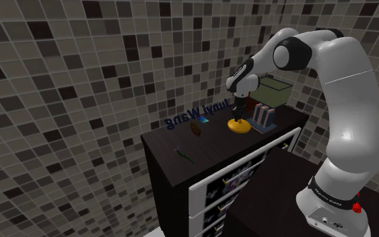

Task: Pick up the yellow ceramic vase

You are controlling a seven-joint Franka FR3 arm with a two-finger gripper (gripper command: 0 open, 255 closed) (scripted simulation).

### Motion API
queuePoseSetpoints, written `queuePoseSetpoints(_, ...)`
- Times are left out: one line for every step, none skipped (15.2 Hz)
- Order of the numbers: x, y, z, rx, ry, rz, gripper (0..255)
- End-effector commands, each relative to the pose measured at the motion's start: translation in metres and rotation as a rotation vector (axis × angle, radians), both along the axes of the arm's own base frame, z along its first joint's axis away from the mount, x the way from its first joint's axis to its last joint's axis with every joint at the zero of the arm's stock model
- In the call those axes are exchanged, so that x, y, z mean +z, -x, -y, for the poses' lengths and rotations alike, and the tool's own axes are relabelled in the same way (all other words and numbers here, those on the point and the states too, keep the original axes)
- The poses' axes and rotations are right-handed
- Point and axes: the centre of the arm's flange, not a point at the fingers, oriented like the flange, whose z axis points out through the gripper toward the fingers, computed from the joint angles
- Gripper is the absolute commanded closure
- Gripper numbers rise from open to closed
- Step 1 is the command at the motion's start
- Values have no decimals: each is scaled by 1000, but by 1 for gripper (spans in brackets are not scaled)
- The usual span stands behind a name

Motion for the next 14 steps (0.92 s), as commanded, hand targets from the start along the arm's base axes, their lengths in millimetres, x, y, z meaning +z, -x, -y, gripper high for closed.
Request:
queuePoseSetpoints(4, 1, 0, 0, 0, -1, 255)
queuePoseSetpoints(10, 1, 0, 0, 0, -1, 255)
queuePoseSetpoints(15, 1, 0, 0, 0, -1, 255)
queuePoseSetpoints(20, 1, 0, 0, 0, -1, 255)
queuePoseSetpoints(25, 1, 0, 0, 0, -1, 255)
queuePoseSetpoints(31, 1, 0, 0, 0, -1, 255)
queuePoseSetpoints(36, 1, 0, 0, 0, -1, 255)
queuePoseSetpoints(41, 1, 0, 0, 0, -1, 255)
queuePoseSetpoints(47, 1, 0, 0, 0, -1, 255)
queuePoseSetpoints(52, 1, 0, 0, 0, -1, 255)
queuePoseSetpoints(57, 1, 0, 0, 0, -1, 255)
queuePoseSetpoints(62, 1, 0, 0, 0, -1, 255)
queuePoseSetpoints(68, 1, 0, 0, 0, -1, 255)
queuePoseSetpoints(73, 1, 0, 0, 0, -1, 255)
